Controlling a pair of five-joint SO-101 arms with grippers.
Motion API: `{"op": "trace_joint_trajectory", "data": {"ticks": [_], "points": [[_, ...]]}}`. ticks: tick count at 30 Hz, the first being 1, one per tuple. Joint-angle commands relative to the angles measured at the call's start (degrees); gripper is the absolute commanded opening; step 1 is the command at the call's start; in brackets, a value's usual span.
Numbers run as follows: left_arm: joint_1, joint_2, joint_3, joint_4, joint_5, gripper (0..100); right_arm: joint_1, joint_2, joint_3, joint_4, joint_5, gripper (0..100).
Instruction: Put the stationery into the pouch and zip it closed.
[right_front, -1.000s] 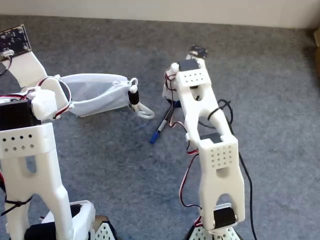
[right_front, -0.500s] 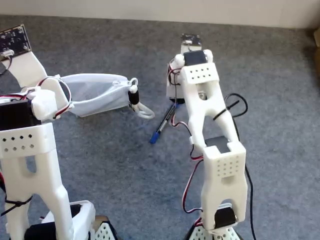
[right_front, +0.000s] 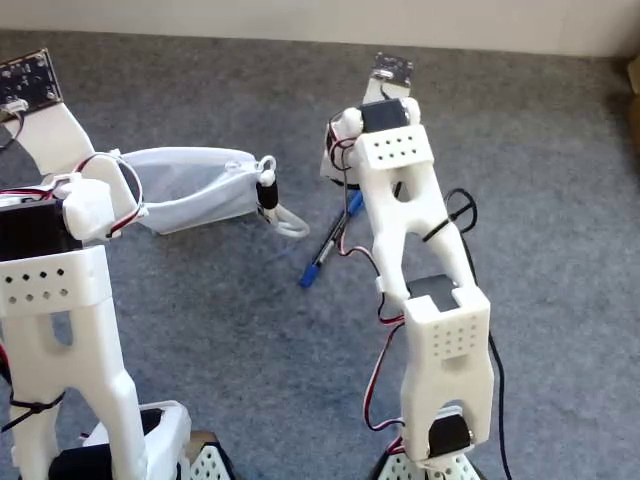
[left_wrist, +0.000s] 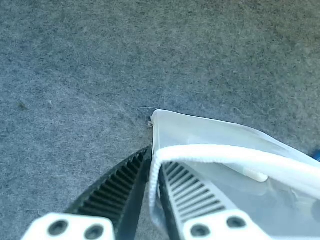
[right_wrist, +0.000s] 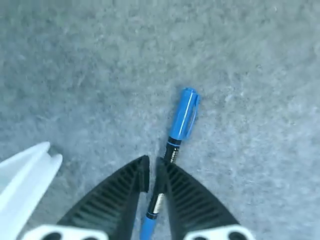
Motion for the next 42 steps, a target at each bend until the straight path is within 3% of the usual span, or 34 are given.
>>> {"op": "trace_joint_trajectory", "data": {"ticks": [1,3,8,17,19,23,35,42], "points": [[0.31,-0.48,0.22,-1.05,-0.53,1,0.40,1.54,-2.42,-0.84,-4.75,21.8],[0.31,-0.48,0.22,-1.05,-0.53,1,0.40,3.91,-2.42,-1.10,-6.07,26.9],[0.31,-0.48,0.22,-1.05,-0.53,1,0.13,9.98,-2.51,-5.14,-6.07,25.1],[-1.45,-0.48,0.22,-1.05,-0.53,1,0.04,13.58,-2.59,-8.13,-5.63,4.6],[-1.45,-0.48,0.22,-1.05,-0.53,1,0.04,13.49,-2.59,-8.04,-2.73,0.9],[-1.45,-0.48,0.22,-1.05,-0.53,1,0.04,12.62,-2.59,-7.96,1.49,0.5],[-1.45,-0.48,0.22,-1.05,-0.53,1,0.31,-1.71,-2.51,4.00,2.02,0.5],[-1.45,-0.48,0.22,-1.05,-0.53,1,0.13,-6.90,-2.51,9.71,22.68,0.5]]}}
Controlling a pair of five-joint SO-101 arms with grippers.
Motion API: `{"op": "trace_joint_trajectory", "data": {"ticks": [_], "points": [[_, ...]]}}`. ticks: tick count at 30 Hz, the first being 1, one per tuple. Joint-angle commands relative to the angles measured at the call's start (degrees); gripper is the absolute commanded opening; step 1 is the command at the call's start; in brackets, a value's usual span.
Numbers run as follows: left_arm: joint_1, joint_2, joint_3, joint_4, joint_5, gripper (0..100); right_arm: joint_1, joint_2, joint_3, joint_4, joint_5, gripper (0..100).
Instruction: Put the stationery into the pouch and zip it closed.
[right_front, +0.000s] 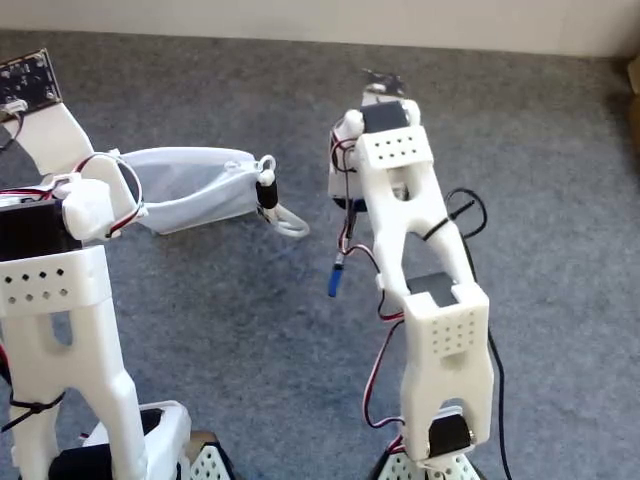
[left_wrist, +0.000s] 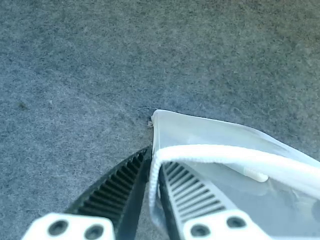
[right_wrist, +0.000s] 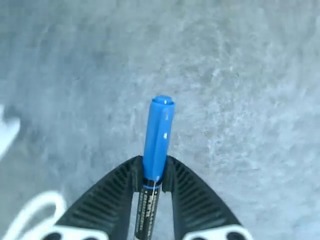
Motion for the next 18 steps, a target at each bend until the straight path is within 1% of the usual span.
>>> {"op": "trace_joint_trajectory", "data": {"ticks": [1,6,8,16,18], "points": [[-1.19,-0.48,0.22,-1.05,-0.53,1,-0.22,-6.46,-2.59,3.21,11.43,0.5],[-1.19,-0.48,0.22,-1.05,-0.53,1,-0.22,-9.19,-2.59,5.93,23.30,0.5],[-1.19,-0.48,0.22,-1.05,-0.53,1,-0.22,-10.42,-2.59,6.37,26.73,0.5],[-1.19,-0.48,0.22,-1.05,-0.53,1,-0.31,-18.15,-1.71,7.08,27.08,0.5],[-1.19,-0.48,0.22,-1.05,-0.53,1,-0.31,-20.97,0.75,7.08,27.08,0.5]]}}
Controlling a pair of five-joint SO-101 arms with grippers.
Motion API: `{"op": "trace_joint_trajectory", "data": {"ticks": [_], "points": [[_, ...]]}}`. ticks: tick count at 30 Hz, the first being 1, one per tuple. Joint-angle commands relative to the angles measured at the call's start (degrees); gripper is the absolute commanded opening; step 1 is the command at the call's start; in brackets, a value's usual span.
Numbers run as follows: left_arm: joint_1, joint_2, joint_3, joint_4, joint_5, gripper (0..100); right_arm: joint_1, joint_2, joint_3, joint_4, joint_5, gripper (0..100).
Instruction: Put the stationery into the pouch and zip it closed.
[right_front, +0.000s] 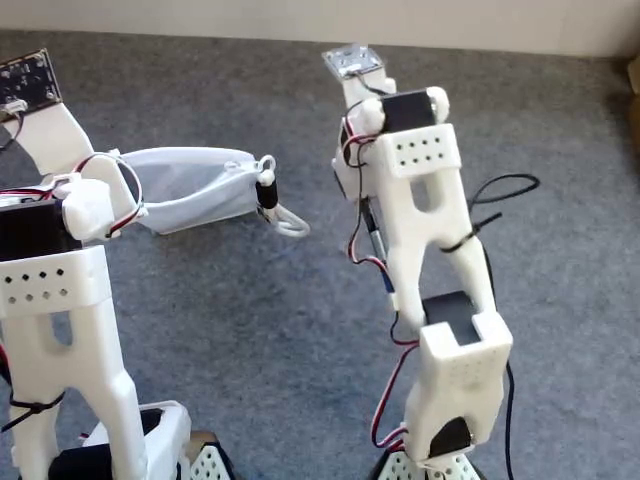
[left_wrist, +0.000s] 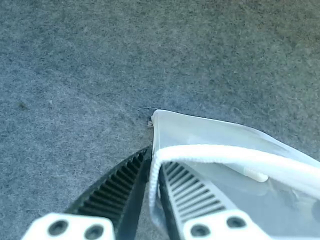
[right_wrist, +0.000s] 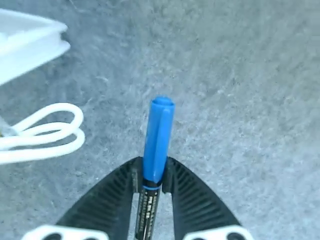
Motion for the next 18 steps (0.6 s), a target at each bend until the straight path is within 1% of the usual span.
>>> {"op": "trace_joint_trajectory", "data": {"ticks": [1,7,9,11,13,18], "points": [[-1.19,-0.48,0.22,-1.05,-0.53,1,-0.31,-8.31,2.33,0.75,0.79,0.5],[-1.19,-0.48,0.22,-1.05,-0.53,1,-3.82,-20.62,12.26,0.31,0.44,0.5],[-1.19,-0.48,0.22,-1.05,-0.53,1,-5.14,-25.54,15.87,-0.84,-1.93,0.5],[-1.19,-0.48,0.22,-1.05,-0.53,1,-6.37,-30.46,20.18,-2.86,-3.60,0.5],[-1.19,-0.48,0.22,-1.05,-0.53,1,-7.16,-35.38,25.19,-5.58,-3.69,0.5],[-1.19,-0.48,0.22,-1.05,-0.53,1,-7.16,-47.60,36.35,-14.73,-4.40,0.5]]}}
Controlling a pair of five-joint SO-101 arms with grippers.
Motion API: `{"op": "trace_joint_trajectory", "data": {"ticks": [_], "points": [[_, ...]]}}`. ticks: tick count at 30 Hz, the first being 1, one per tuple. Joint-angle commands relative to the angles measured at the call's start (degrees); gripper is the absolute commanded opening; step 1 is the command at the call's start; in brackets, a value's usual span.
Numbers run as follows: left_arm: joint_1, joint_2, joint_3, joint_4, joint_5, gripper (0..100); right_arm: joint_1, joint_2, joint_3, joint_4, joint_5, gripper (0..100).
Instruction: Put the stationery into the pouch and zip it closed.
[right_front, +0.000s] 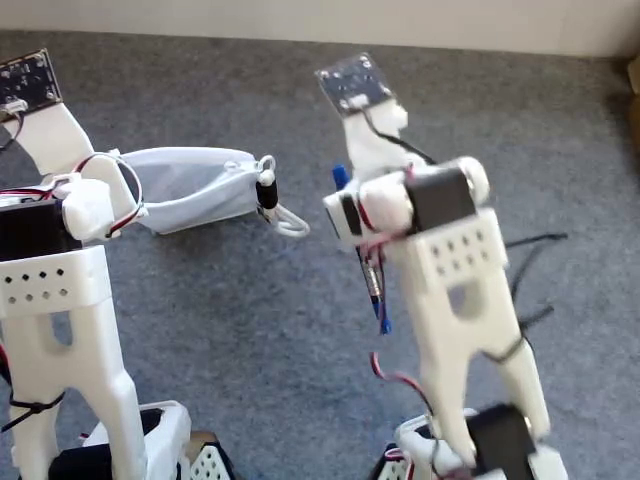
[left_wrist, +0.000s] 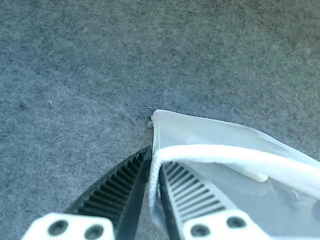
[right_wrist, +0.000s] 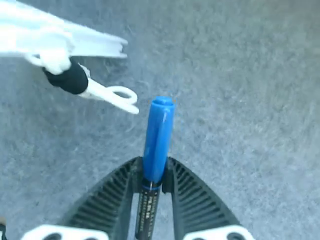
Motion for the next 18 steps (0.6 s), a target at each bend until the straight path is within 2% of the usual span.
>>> {"op": "trace_joint_trajectory", "data": {"ticks": [1,7,18], "points": [[-1.19,-0.48,0.22,-1.05,-0.53,1,-0.66,-11.03,5.76,-7.25,-2.37,0.5],[-1.19,-0.48,0.22,-1.05,-0.53,1,-0.66,-24.84,19.47,-21.49,-14.59,0.5],[-1.19,-0.48,0.22,-1.05,-0.53,1,-0.66,-38.99,42.95,-47.34,-15.12,0.5]]}}
